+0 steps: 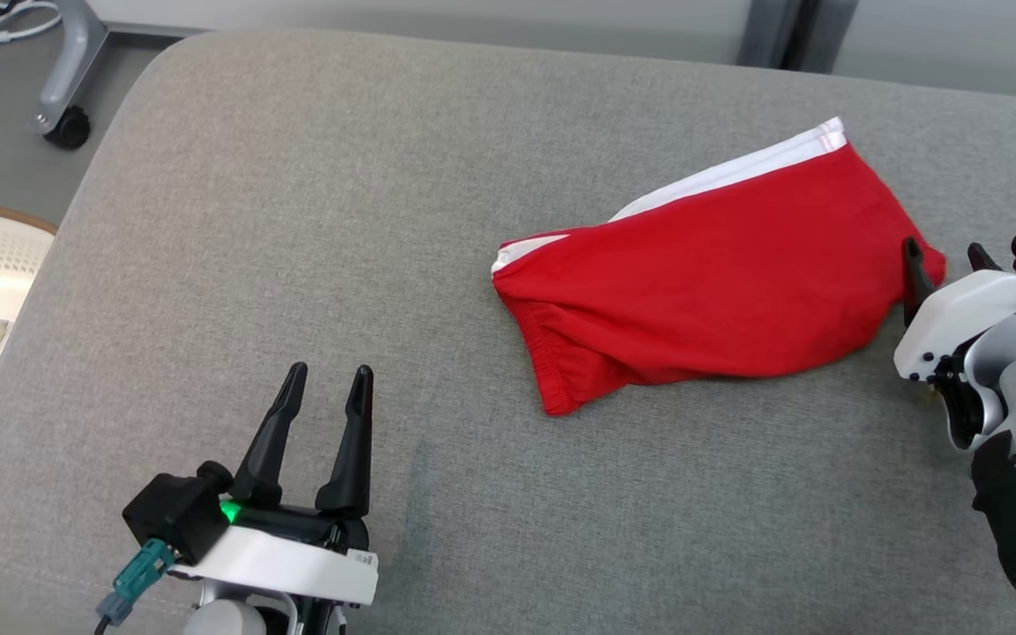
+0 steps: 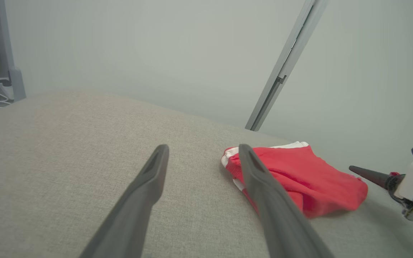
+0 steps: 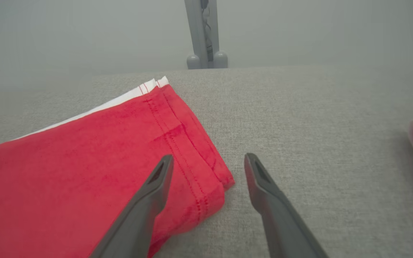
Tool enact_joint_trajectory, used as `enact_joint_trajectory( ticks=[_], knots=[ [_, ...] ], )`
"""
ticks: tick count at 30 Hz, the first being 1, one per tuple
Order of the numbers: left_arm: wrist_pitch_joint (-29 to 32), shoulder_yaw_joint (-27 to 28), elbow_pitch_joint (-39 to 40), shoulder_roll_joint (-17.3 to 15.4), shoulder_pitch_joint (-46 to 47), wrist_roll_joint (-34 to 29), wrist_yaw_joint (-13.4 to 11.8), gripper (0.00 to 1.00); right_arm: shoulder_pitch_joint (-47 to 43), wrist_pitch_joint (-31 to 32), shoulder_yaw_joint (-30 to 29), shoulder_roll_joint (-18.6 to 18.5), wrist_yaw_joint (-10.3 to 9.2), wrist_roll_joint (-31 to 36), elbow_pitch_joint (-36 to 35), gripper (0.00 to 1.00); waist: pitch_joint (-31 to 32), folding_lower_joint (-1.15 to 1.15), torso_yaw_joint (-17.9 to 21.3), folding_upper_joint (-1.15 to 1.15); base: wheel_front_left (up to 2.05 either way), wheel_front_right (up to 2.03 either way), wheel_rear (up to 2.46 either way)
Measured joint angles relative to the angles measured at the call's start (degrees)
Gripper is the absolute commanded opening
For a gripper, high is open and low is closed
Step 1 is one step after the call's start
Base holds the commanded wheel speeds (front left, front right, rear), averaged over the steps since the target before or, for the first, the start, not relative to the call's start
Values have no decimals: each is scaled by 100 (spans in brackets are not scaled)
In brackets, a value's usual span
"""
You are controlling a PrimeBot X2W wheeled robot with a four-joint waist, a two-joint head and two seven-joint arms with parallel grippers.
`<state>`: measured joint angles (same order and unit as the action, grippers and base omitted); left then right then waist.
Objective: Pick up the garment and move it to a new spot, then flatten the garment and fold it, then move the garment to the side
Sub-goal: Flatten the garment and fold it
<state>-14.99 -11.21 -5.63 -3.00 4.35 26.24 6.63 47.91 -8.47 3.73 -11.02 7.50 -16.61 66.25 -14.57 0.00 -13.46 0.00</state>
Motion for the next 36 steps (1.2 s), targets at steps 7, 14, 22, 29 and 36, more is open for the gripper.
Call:
enact_joint_trajectory(
  ticks=[7,14,22,29,36],
  knots=[
    [0,-51,-2,5,139,-86,37,100,225,98,-157,-86,0,104,543,100,-189,0,-134,0,0,0,0],
    [0,-78,-37,7,207,-105,45,100,320,86,-259,-18,0,107,662,48,-267,0,-150,0,0,0,0],
    [0,-140,-65,-18,234,-157,64,100,320,-211,-240,27,1,104,705,0,-250,0,-154,0,0,0,0],
    [0,-63,-80,-16,173,-182,65,100,133,-542,-198,179,0,-73,619,0,-139,0,2,0,0,0,0],
    [0,-16,-33,-15,63,-218,71,100,-244,-644,-138,289,1,-303,197,0,-42,0,430,0,0,0,0]
  ],
)
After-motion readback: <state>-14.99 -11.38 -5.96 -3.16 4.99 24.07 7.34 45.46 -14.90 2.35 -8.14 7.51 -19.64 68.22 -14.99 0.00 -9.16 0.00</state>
